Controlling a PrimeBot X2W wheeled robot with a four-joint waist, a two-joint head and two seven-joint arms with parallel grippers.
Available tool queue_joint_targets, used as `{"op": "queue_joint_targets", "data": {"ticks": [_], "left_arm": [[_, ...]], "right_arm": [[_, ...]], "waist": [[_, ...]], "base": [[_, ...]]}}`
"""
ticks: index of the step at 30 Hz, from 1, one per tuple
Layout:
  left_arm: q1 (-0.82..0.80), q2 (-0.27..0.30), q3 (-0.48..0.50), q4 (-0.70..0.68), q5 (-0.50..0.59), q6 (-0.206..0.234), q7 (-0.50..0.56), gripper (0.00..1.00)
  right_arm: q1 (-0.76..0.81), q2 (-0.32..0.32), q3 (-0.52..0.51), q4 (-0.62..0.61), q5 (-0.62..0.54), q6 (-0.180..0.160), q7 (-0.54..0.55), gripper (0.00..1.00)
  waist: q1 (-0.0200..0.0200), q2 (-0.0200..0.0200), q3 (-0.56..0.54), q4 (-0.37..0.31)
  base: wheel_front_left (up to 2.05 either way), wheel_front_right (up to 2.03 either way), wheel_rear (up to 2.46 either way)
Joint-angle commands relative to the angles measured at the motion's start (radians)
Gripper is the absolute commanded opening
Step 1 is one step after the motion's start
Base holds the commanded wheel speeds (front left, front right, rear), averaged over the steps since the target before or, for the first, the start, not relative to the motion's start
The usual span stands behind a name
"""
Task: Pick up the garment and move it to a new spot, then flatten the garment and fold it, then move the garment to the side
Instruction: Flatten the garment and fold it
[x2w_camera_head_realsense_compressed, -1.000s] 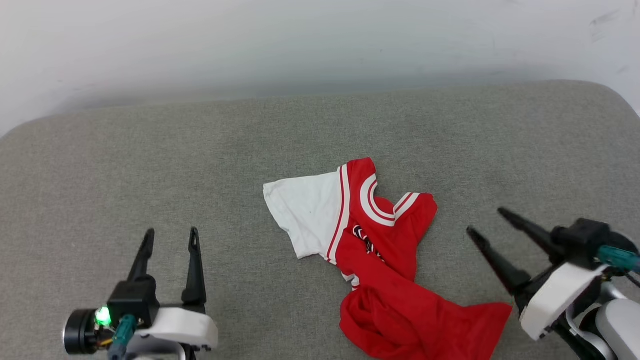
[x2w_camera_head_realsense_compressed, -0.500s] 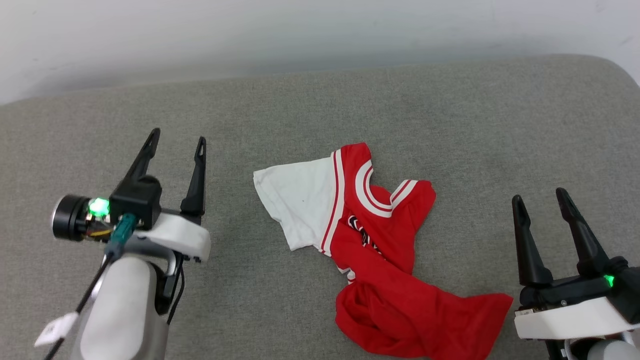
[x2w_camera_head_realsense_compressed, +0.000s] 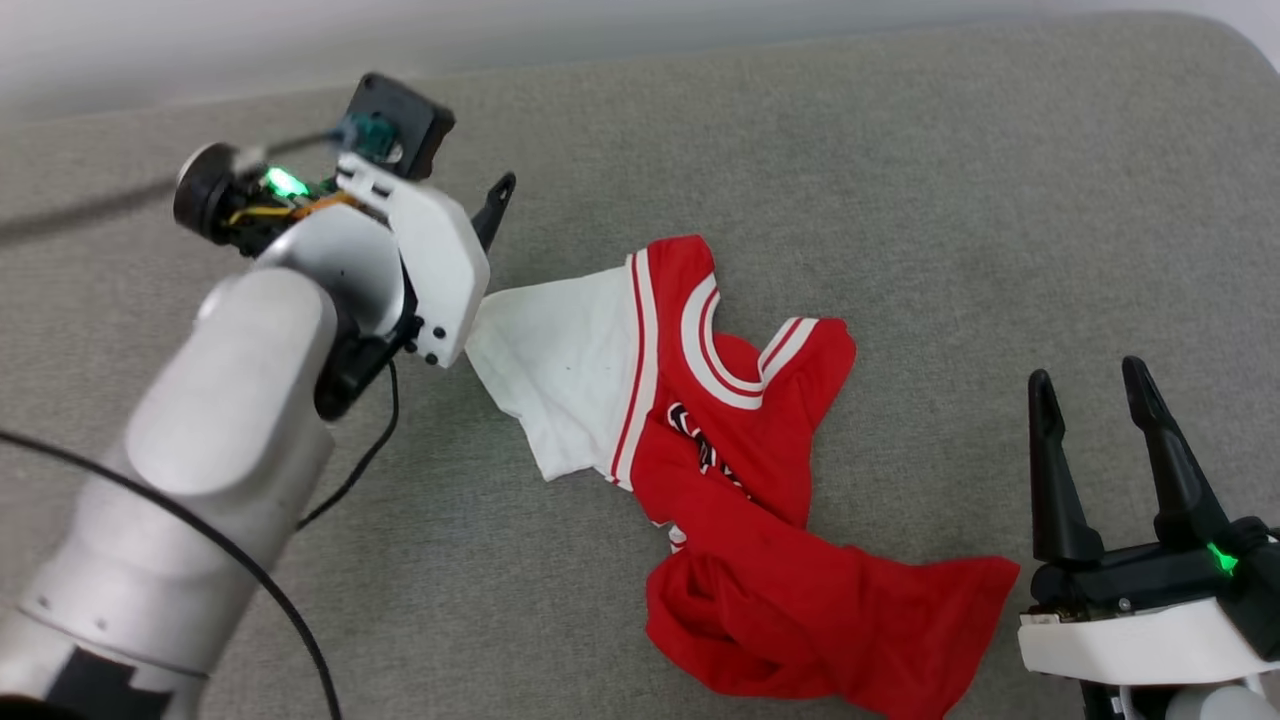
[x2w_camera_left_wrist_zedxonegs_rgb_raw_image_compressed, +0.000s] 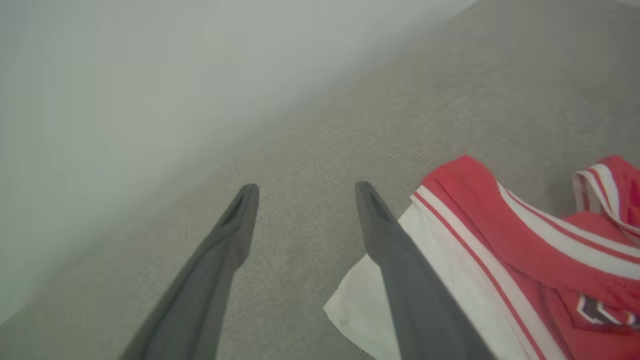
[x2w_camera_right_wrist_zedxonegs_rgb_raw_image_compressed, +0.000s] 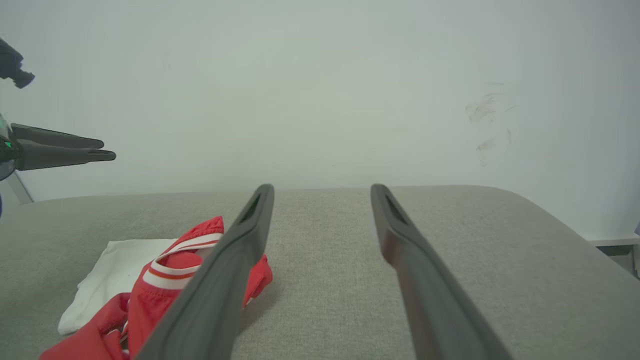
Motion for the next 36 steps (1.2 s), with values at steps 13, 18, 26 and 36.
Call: {"op": "queue_joint_targets", "data": {"ticks": [13,18,26,36], "left_arm": [[-0.272,0.222,-0.398,-0.035,-0.478,0.0,0.556,1.0],[-0.313,0.248,-0.499,0.0,-0.53,0.0,0.621,1.0],[-0.304,0.242,-0.654,0.042,-0.589,0.0,0.653,0.15],[-0.341,0.268,-0.696,0.047,-0.664,0.0,0.477,0.0]], "right_arm": [[-0.064,0.011,0.031,-0.017,-0.013,0.0,-0.002,1.0],[-0.089,0.011,0.042,-0.014,-0.004,0.0,-0.002,1.0],[-0.119,0.011,0.061,0.003,0.013,0.0,-0.003,1.0],[-0.09,0.011,0.042,0.028,-0.001,0.0,-0.003,1.0]], "waist": [[-0.0001,0.0,0.115,-0.072],[-0.0001,0.0,0.155,-0.088],[-0.0001,0.0,0.186,-0.1],[-0.0001,0.0,0.093,-0.034]], "base": [[0.0,0.0,0.0],[0.0,0.0,0.0],[0.0,0.0,0.0],[0.0,0.0,0.0]]}}
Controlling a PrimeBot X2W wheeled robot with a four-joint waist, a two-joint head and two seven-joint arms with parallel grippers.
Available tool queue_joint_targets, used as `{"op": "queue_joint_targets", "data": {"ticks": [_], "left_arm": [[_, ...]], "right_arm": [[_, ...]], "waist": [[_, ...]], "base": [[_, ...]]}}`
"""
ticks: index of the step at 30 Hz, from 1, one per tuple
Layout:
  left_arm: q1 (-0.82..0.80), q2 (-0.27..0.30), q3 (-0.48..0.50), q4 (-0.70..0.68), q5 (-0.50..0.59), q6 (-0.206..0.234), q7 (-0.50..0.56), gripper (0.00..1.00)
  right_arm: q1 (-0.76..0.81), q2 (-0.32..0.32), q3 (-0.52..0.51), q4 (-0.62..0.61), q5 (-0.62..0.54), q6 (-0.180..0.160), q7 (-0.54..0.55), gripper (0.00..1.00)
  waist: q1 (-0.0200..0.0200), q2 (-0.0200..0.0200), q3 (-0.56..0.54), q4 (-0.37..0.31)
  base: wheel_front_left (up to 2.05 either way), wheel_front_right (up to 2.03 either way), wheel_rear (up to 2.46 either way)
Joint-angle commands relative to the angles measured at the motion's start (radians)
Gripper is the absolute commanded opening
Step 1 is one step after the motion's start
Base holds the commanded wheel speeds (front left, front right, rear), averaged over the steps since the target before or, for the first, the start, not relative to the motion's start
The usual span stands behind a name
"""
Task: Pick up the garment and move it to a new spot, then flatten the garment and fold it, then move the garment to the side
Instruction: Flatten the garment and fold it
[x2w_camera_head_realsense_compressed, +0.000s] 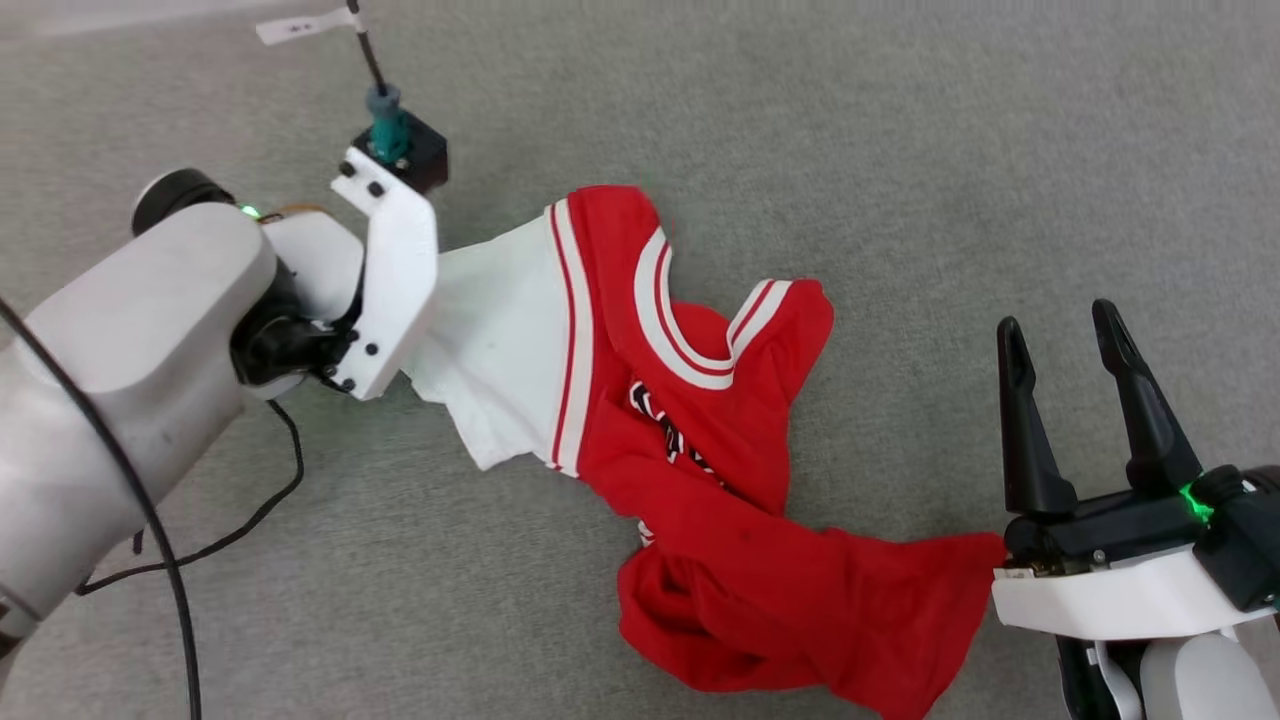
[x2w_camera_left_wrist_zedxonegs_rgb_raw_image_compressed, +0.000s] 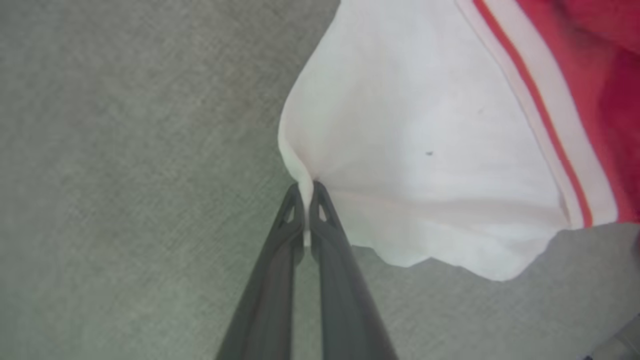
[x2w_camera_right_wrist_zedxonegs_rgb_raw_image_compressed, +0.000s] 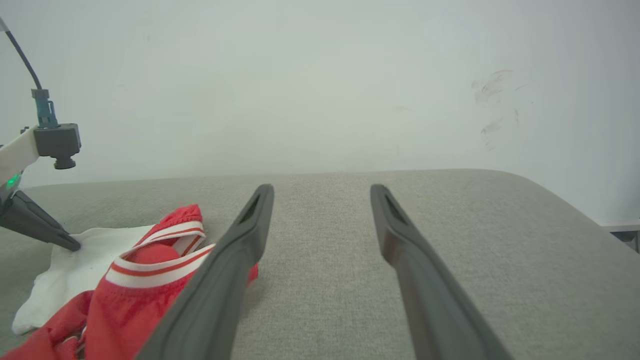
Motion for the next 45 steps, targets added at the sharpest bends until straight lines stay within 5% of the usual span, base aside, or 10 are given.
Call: {"op": "queue_joint_targets", "data": {"ticks": [1,13,19,21,22,23,25,32,37,45], "left_arm": [[0.009,0.019,-0.004,-0.007,-0.013,0.0,-0.021,0.0],[0.157,0.227,-0.031,0.049,-0.083,0.003,-0.095,0.0],[0.241,0.248,-0.019,0.12,-0.12,0.025,-0.162,0.0],[0.252,0.239,-0.011,0.124,-0.123,0.029,-0.191,0.09],[0.261,0.231,-0.006,0.128,-0.124,0.033,-0.219,0.81],[0.267,0.223,-0.001,0.131,-0.117,0.037,-0.253,1.0],[0.266,0.214,0.011,0.133,-0.085,0.05,-0.347,1.0],[0.282,0.18,0.079,0.105,0.013,0.159,-0.732,1.0],[0.342,0.177,0.136,0.011,0.049,0.284,-0.979,1.0],[0.545,0.154,0.32,-0.279,0.154,0.566,-1.059,1.0]], "right_arm": [[0.013,0.003,-0.003,0.004,-0.004,0.0,-0.002,1.0],[0.054,0.003,-0.012,0.018,-0.003,0.0,-0.002,1.0],[0.059,0.003,-0.022,0.026,-0.009,0.0,-0.002,1.0],[0.059,0.003,-0.023,0.029,-0.01,0.0,-0.003,1.0],[0.058,0.003,-0.022,0.031,-0.013,0.0,-0.002,1.0],[0.054,0.003,-0.02,0.033,-0.019,0.0,-0.002,1.0],[0.041,0.001,-0.019,0.035,-0.027,0.0,-0.002,1.0],[-0.037,-0.078,-0.023,0.042,-0.044,0.0,-0.002,1.0],[-0.147,-0.188,0.025,0.081,-0.04,0.0,0.002,1.0],[-0.388,-0.398,0.235,0.149,0.069,0.0,0.229,1.0]], "waist": [[0.0,-0.0001,-0.041,0.033],[0.0,-0.0001,-0.107,0.104],[0.0,-0.0001,-0.106,0.107],[0.0,-0.0001,-0.109,0.108],[0.0,-0.0001,-0.113,0.11],[0.0,-0.0001,-0.119,0.111],[0.0,-0.0001,-0.132,0.115],[0.0,-0.0001,-0.199,0.137],[0.0,-0.0001,-0.226,0.152],[0.0,-0.0001,-0.225,0.179]], "base": [[0.0,0.0,0.0],[0.0,0.0,0.0],[0.0,0.0,0.0],[0.0,0.0,0.0],[0.0,0.0,0.0],[0.0,0.0,0.0],[0.0,0.0,0.0],[0.0,0.0,0.0],[0.0,0.0,0.0],[0.0,0.0,0.0]]}}
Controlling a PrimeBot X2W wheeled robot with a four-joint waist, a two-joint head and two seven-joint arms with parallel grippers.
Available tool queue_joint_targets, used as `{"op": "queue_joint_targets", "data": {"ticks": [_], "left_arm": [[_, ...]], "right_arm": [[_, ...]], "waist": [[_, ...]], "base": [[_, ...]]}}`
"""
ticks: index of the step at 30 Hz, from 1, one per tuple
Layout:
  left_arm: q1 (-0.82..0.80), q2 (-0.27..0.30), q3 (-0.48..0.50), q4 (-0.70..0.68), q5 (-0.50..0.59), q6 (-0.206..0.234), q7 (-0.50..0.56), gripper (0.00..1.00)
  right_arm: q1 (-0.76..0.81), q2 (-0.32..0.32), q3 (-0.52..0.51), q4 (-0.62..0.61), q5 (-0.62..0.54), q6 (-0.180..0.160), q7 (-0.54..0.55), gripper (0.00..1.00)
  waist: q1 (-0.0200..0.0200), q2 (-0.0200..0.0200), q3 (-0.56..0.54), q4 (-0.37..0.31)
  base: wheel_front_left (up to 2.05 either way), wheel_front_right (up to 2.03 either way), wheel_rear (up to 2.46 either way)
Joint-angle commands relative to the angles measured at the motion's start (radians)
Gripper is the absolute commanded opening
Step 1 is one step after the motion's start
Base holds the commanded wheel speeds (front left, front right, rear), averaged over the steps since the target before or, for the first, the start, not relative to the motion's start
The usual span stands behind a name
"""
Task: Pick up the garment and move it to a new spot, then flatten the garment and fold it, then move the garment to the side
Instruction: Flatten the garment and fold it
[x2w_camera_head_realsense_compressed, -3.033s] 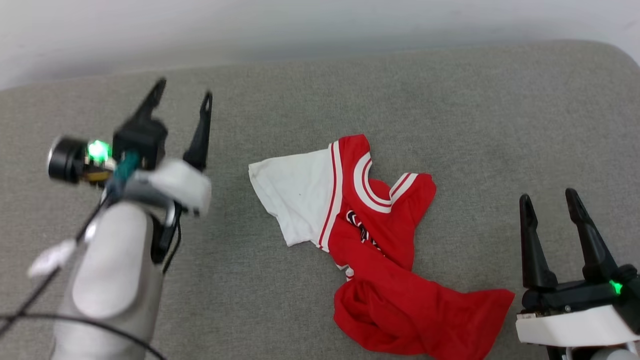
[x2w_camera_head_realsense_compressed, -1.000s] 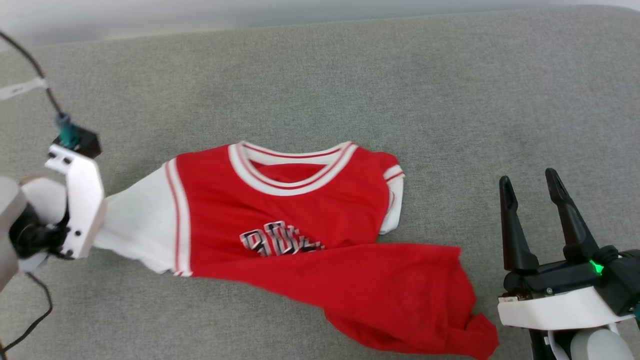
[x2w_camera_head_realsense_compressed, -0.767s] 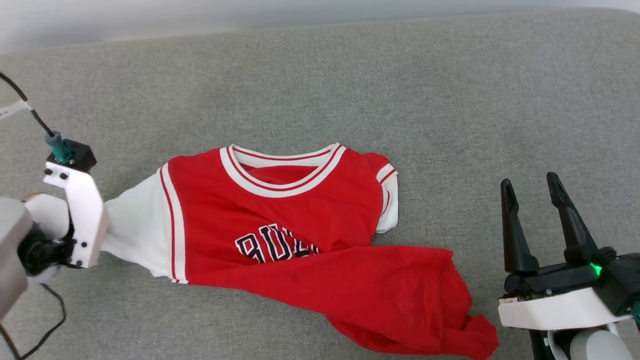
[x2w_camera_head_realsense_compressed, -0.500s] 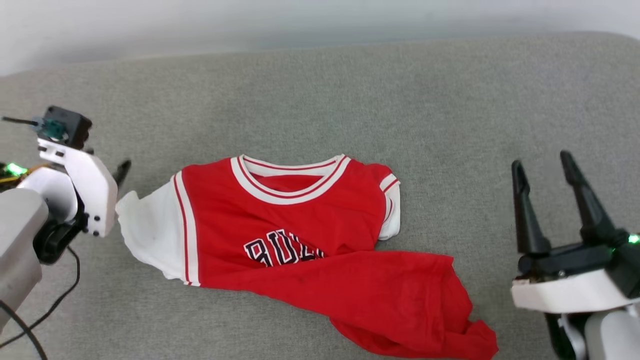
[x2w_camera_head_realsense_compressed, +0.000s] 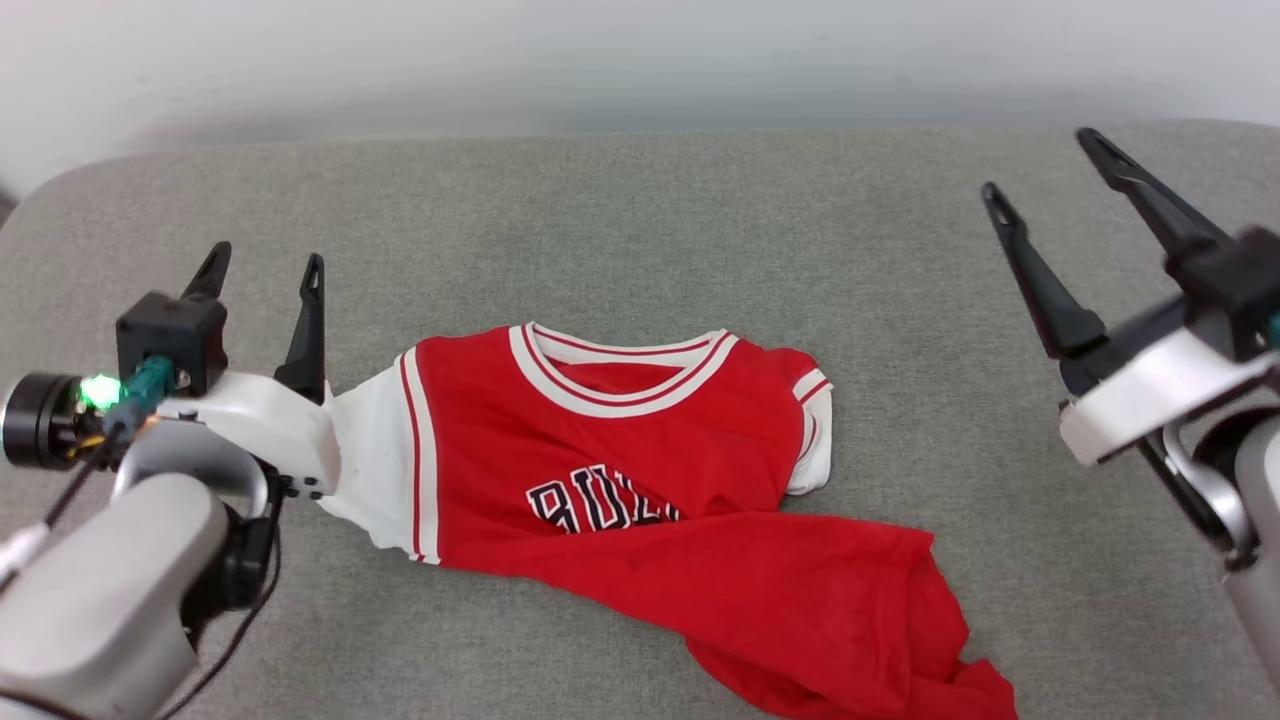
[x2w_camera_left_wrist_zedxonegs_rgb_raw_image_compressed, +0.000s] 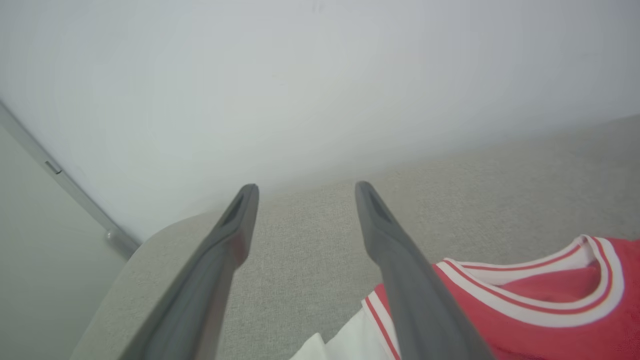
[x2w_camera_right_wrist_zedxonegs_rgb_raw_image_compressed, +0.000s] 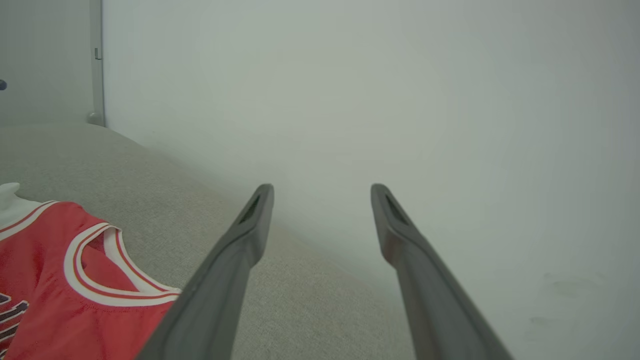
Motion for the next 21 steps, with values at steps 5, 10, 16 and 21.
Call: {"op": "queue_joint_targets", "data": {"ticks": [5,10,16,21], "left_arm": [[0.195,-0.052,0.185,-0.169,0.146,0.113,-0.005,1.0],[0.381,-0.123,0.34,-0.293,0.31,0.155,-0.005,1.0],[0.523,-0.251,0.474,-0.39,0.463,0.147,-0.005,1.0],[0.578,-0.365,0.538,-0.405,0.546,0.088,-0.005,1.0]], "right_arm": [[-0.143,-0.101,0.145,0.042,0.162,-0.001,0.183,1.0],[-0.283,-0.206,0.331,0.059,0.379,0.0,0.437,1.0],[-0.42,-0.265,0.508,0.092,0.592,0.0,0.704,1.0],[-0.48,-0.248,0.6,0.16,0.689,0.0,0.85,1.0]], "waist": [[0.0,0.0,0.025,0.016],[0.0,0.0,0.057,0.034],[0.0,0.0,0.108,0.06],[0.0,0.0,0.158,0.099]], "base": [[0.0,0.0,0.0],[0.0,0.0,0.0],[0.0,0.0,0.0],[0.0,0.0,0.0]]}}
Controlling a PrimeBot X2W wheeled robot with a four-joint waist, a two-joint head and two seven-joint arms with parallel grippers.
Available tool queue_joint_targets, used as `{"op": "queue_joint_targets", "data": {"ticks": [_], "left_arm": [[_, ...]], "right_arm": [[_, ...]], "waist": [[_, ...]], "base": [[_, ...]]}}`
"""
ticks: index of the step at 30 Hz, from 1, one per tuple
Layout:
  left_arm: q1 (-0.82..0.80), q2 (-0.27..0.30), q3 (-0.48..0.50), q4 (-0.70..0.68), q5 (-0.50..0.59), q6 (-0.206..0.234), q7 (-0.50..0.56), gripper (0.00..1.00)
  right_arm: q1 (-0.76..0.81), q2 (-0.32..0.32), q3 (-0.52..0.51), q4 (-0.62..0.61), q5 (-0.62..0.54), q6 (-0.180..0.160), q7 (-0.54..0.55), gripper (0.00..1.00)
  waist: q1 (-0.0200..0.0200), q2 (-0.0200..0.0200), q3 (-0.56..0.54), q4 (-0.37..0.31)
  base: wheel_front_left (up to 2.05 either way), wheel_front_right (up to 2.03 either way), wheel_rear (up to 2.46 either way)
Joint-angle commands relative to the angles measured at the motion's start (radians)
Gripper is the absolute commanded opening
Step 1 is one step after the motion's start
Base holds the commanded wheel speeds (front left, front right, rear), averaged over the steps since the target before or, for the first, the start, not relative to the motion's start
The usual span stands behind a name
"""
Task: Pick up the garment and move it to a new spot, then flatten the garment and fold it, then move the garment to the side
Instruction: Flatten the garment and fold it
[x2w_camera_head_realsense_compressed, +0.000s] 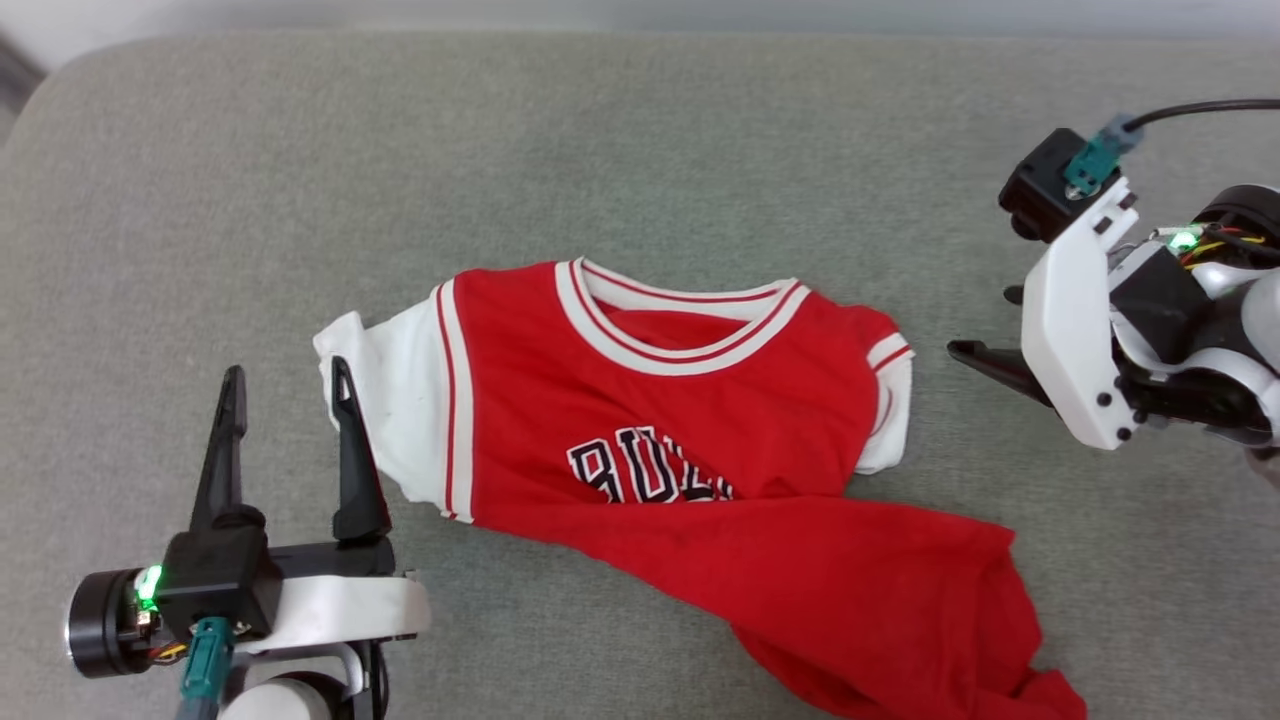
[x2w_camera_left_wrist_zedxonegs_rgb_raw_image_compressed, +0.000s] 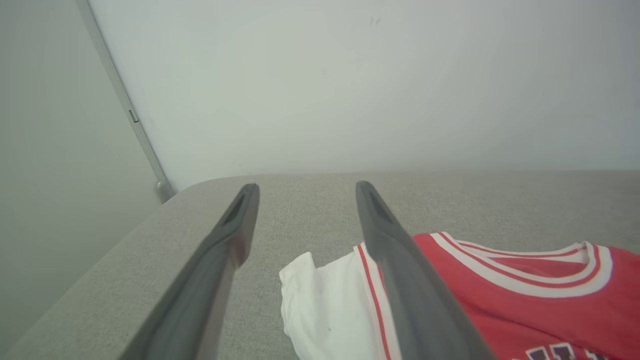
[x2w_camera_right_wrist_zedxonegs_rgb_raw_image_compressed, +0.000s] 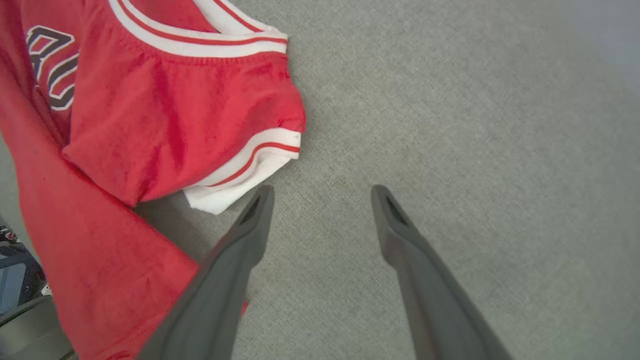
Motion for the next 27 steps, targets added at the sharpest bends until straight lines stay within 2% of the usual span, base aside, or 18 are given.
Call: {"op": "queue_joint_targets", "data": {"ticks": [1,9,13,17,18,19,22,27], "left_arm": [[0.005,-0.016,0.012,0.0,0.015,-0.014,-0.002,1.0],[-0.027,-0.151,0.067,0.036,0.108,-0.135,-0.002,1.0],[-0.033,-0.207,0.095,0.057,0.142,-0.185,-0.002,1.0],[-0.021,-0.244,0.132,0.073,0.168,-0.224,-0.002,1.0],[-0.016,-0.251,0.143,0.077,0.174,-0.233,-0.002,1.0],[-0.014,-0.258,0.153,0.079,0.179,-0.241,-0.002,1.0],[-0.004,-0.276,0.176,0.086,0.196,-0.265,-0.002,1.0],[0.035,-0.299,0.208,0.095,0.215,-0.296,-0.002,1.0]], "right_arm": [[-0.021,0.018,0.011,0.013,0.012,0.0,0.013,1.0],[-0.087,0.092,0.132,0.127,0.006,0.0,0.075,1.0],[-0.045,0.091,0.245,0.157,0.012,0.0,0.081,1.0],[-0.029,0.079,0.306,0.163,0.019,0.0,0.026,1.0],[-0.036,0.074,0.315,0.158,0.02,0.0,0.003,0.07],[-0.044,0.07,0.317,0.152,0.029,0.0,-0.019,0.0],[-0.082,0.054,0.307,0.126,0.045,0.0,-0.105,0.0],[-0.12,-0.018,0.322,0.028,0.062,0.0,-0.223,0.0]], "waist": [[0.0,0.0,0.031,0.027],[0.0,0.0,0.108,0.075],[0.0,0.0,0.123,0.093],[0.0,0.0,0.118,0.09],[0.0,0.0,0.112,0.087],[0.0,0.0,0.104,0.082],[0.0,0.0,0.07,0.065],[0.0,0.0,0.0,0.026]], "base": [[0.0,0.0,0.0],[0.0,0.0,0.0],[0.0,0.0,0.0],[0.0,0.0,0.0],[0.0,0.0,0.0],[0.0,0.0,0.0],[0.0,0.0,0.0],[0.0,0.0,0.0]]}}
